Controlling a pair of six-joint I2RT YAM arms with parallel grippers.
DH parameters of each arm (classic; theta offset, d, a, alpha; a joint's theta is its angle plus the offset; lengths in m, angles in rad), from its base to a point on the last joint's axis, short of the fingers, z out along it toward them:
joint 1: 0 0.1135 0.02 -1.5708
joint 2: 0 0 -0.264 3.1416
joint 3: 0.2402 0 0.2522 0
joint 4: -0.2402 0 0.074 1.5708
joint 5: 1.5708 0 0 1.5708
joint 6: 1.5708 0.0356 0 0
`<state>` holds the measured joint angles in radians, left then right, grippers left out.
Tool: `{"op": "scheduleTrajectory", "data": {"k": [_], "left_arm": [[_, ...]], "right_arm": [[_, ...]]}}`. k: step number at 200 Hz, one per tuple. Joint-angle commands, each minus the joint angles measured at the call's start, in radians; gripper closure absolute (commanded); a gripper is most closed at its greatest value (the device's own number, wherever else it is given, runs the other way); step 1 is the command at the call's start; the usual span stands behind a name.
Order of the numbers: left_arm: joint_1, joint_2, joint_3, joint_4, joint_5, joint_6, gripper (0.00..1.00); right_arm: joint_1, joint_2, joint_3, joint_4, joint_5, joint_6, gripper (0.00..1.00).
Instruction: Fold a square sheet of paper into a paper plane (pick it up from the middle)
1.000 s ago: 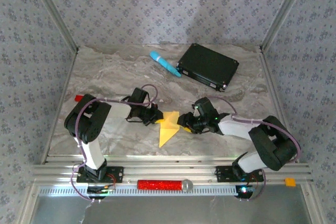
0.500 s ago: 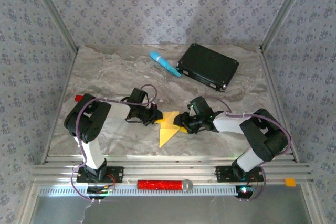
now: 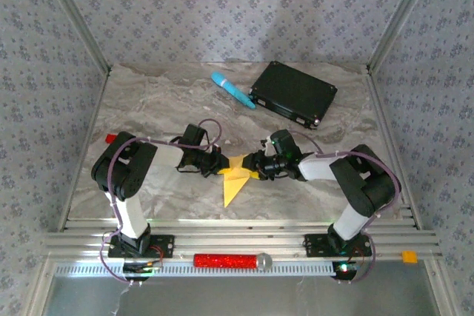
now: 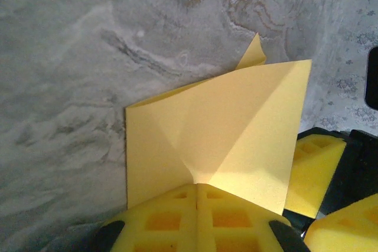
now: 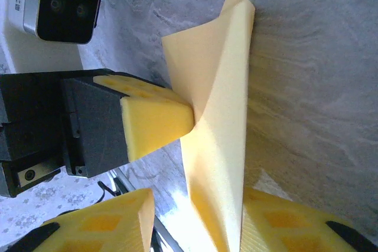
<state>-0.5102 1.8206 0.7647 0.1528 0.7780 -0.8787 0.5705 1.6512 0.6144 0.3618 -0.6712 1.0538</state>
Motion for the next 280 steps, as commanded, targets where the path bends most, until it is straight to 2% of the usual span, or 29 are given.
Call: {"op": "scheduleTrajectory", "data": {"k": [1,43,85,141,178,200,230,258,280], "left_arm": [[0.005,0.041,-0.003,-0.056,-0.048,0.021,1.00],[0.005,0.045,-0.013,-0.040,-0.048,0.016,1.00],[0.005,0.045,-0.024,-0.024,-0.048,0.012,1.00],[0.005,0.037,-0.033,-0.006,-0.048,0.003,1.00],[0.005,0.033,-0.030,0.003,-0.044,-0.002,1.00],[0.005,0.015,-0.030,0.011,-0.039,-0.006,1.00],[0.007,-0.062,-0.025,0.017,-0.044,-0.014,0.96],[0.004,-0.169,-0.034,0.002,-0.088,0.010,0.82],[-0.008,-0.247,-0.049,-0.033,-0.133,0.081,0.79]], "right_arm": [[-0.022,0.023,0.018,0.028,-0.056,-0.031,0.60],[-0.039,0.065,0.045,0.049,-0.107,-0.042,0.63],[-0.045,0.114,0.085,0.053,-0.141,-0.052,0.70],[-0.049,0.141,0.108,0.001,-0.146,-0.085,0.72],[-0.051,0.164,0.126,-0.006,-0.169,-0.095,0.78],[-0.053,0.158,0.124,-0.016,-0.166,-0.101,0.87],[-0.054,0.118,0.105,-0.057,-0.125,-0.110,0.99],[-0.054,0.031,0.042,-0.038,-0.032,-0.052,1.00],[-0.065,-0.051,-0.031,0.012,0.072,0.035,1.00]]}}
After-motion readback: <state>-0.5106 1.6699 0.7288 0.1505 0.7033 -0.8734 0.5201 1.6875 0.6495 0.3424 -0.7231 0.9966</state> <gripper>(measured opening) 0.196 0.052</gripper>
